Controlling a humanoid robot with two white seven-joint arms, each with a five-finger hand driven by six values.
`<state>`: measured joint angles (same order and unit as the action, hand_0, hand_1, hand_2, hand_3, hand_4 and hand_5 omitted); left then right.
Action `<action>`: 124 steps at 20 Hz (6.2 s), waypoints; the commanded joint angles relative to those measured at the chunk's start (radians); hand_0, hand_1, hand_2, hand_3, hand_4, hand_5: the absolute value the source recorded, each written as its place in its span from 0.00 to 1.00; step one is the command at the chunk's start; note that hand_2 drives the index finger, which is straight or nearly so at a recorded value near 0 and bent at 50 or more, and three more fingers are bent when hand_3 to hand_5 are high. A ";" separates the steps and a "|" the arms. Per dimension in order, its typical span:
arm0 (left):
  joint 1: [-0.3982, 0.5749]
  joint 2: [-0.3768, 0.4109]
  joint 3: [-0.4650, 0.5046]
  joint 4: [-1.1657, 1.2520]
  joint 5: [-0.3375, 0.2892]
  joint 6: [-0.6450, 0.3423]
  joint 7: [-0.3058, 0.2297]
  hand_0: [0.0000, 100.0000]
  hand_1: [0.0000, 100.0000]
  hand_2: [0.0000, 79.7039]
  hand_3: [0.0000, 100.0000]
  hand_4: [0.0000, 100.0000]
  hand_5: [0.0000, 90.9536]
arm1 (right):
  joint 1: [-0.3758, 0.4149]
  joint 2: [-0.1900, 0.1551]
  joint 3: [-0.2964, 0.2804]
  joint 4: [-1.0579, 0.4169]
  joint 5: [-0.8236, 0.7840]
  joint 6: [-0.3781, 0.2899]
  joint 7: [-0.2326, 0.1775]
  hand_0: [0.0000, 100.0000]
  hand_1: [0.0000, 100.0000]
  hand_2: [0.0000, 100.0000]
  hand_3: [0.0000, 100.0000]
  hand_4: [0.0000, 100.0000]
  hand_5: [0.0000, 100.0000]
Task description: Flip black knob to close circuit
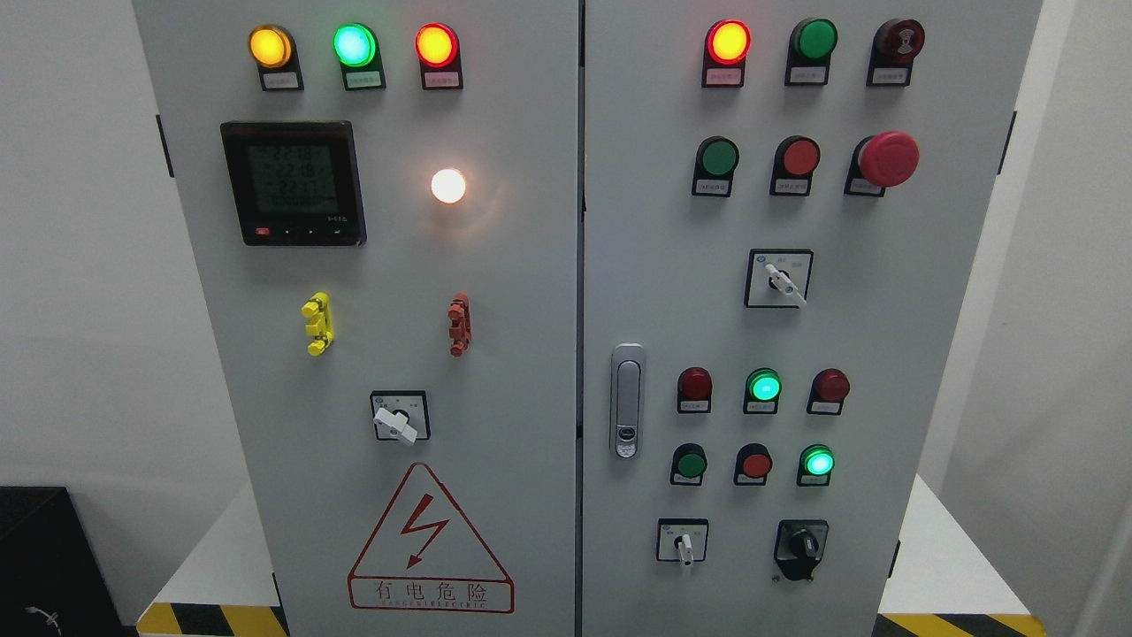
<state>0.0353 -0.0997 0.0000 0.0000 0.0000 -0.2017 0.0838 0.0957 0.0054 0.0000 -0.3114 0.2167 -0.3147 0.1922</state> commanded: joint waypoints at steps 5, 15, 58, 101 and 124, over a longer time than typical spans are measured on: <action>0.000 0.000 -0.020 0.021 -0.021 -0.001 0.001 0.00 0.00 0.00 0.00 0.00 0.00 | 0.007 -0.027 0.006 -0.334 0.291 -0.050 -0.145 0.00 0.16 0.60 0.73 0.52 0.42; 0.000 0.000 -0.020 0.021 -0.021 -0.001 0.001 0.00 0.00 0.00 0.00 0.00 0.00 | 0.032 -0.016 -0.066 -0.647 0.573 -0.034 -0.230 0.00 0.09 0.79 0.91 0.68 0.69; 0.000 0.000 -0.020 0.021 -0.020 0.001 0.001 0.00 0.00 0.00 0.00 0.00 0.00 | -0.221 0.041 -0.143 -1.192 0.946 0.318 -0.178 0.00 0.00 0.80 0.93 0.72 0.73; 0.000 0.000 -0.020 0.021 -0.020 0.001 -0.001 0.00 0.00 0.00 0.00 0.00 0.00 | -0.301 0.001 -0.107 -1.384 1.038 0.500 0.018 0.00 0.03 0.78 0.91 0.71 0.72; 0.000 0.000 -0.020 0.021 -0.020 -0.001 0.001 0.00 0.00 0.00 0.00 0.00 0.00 | -0.346 -0.002 -0.087 -1.368 1.078 0.545 0.044 0.00 0.04 0.78 0.92 0.71 0.72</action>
<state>0.0353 -0.0997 0.0000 0.0000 0.0000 -0.2018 0.0837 -0.2438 0.0001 -0.0959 -1.6829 1.2842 0.2266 0.2337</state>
